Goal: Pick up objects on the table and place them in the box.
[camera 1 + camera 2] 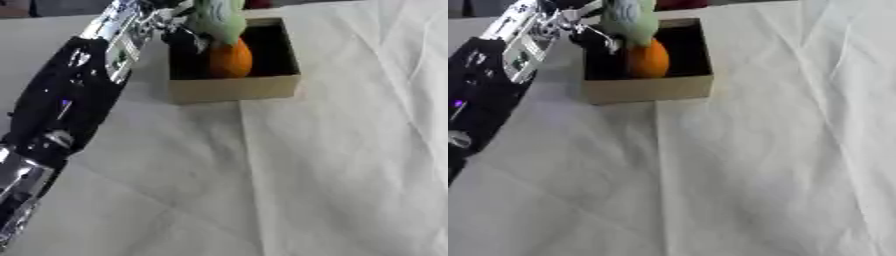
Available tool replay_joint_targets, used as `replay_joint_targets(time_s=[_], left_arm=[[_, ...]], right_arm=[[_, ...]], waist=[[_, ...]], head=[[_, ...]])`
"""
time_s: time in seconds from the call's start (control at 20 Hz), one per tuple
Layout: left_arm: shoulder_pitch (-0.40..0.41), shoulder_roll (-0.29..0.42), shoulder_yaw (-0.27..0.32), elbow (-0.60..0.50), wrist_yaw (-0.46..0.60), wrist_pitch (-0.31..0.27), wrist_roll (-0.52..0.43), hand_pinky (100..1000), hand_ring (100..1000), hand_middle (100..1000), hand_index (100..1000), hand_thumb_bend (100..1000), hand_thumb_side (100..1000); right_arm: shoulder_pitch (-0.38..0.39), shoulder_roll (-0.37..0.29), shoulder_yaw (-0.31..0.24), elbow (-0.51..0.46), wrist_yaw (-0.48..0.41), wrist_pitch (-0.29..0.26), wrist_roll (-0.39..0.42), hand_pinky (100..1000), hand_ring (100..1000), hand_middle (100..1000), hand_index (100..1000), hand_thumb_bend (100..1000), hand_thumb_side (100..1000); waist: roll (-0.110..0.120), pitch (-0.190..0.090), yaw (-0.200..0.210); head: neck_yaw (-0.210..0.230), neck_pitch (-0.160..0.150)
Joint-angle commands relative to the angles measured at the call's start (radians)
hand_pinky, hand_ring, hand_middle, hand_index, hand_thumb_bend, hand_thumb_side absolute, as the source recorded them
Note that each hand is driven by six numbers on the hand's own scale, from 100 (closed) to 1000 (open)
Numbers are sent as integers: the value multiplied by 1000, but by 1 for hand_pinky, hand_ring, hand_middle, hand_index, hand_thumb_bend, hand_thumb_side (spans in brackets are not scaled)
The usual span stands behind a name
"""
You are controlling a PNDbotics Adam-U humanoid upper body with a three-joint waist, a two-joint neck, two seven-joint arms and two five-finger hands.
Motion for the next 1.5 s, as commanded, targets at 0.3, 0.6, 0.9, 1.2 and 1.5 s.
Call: replay_joint_targets(time_s=[0.3,0.6,0.9,1.2,1.5], left_arm=[[-26,3,9,18,-86,-28,0,806,801,795,906,582,587],[-26,8,21,2,-140,-31,-22,814,816,809,914,629,609],[-20,16,21,-17,-136,-26,-26,812,818,808,911,615,615],[-17,24,26,-33,-124,-21,-44,819,822,814,916,636,618],[-15,28,31,-42,-128,-13,-75,825,834,823,923,728,660]], right_arm=[[-12,-9,-16,-24,-8,7,0,832,867,765,795,100,723],[0,-3,-17,-26,-11,10,2,830,866,763,793,100,722],[12,-1,-13,-23,-11,11,9,830,866,763,791,100,725],[20,1,-9,-16,-8,8,14,829,866,762,791,100,723],[23,12,-4,-18,-8,6,14,828,865,762,791,100,719]], waist=[[4,-22,-12],[9,-36,-5],[10,-53,3],[11,-70,14],[10,-88,20]], head=[[3,-5],[-4,14],[-12,29],[-17,44],[-20,56]])
